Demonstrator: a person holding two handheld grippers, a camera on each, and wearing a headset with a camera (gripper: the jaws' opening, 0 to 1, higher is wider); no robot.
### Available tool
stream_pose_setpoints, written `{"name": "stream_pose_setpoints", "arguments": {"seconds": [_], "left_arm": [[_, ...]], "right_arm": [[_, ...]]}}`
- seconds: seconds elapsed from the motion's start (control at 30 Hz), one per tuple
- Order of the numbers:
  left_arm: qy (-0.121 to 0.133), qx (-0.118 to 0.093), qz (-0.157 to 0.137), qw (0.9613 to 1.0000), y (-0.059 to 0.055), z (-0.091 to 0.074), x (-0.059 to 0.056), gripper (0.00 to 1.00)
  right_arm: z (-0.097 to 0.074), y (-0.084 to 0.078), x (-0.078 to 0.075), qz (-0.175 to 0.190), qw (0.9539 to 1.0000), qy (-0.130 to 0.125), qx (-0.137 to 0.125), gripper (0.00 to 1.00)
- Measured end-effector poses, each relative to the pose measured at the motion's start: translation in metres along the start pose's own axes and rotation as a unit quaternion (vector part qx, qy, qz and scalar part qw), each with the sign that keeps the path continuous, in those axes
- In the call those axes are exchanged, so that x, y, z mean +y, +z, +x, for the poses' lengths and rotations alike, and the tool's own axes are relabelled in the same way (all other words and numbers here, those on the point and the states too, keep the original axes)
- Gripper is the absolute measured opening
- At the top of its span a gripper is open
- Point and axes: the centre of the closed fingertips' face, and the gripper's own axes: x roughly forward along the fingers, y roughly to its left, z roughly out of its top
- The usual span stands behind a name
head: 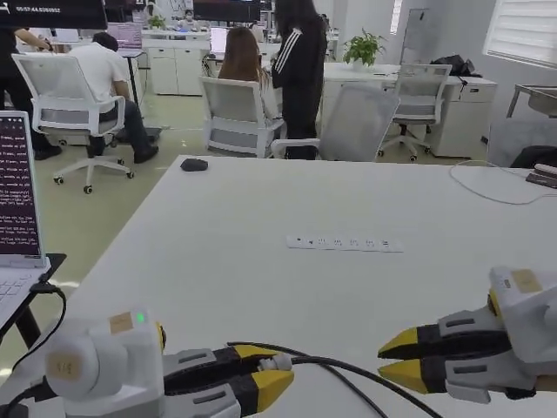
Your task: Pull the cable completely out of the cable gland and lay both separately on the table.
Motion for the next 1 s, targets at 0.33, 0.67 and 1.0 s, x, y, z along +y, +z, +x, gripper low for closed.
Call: {"name": "stream_pose_setpoints", "arguments": {"seconds": [0.33,0.67,1.0], "left_arm": [[-0.002,0.005,0.004,1.0,-0.001,0.0,-0.001,0.16],[-0.008,0.01,0.007,0.9999,-0.003,0.001,-0.004,0.16],[-0.009,0.009,0.008,0.9999,-0.001,0.002,-0.003,0.16]], "right_arm": [[0.039,0.019,0.019,-0.038,0.9978,0.055,0.001,0.12],[0.052,0.025,0.026,-0.057,0.996,0.068,0.005,0.1],[0.054,0.021,0.026,-0.061,0.995,0.078,0.01,0.03]]}}
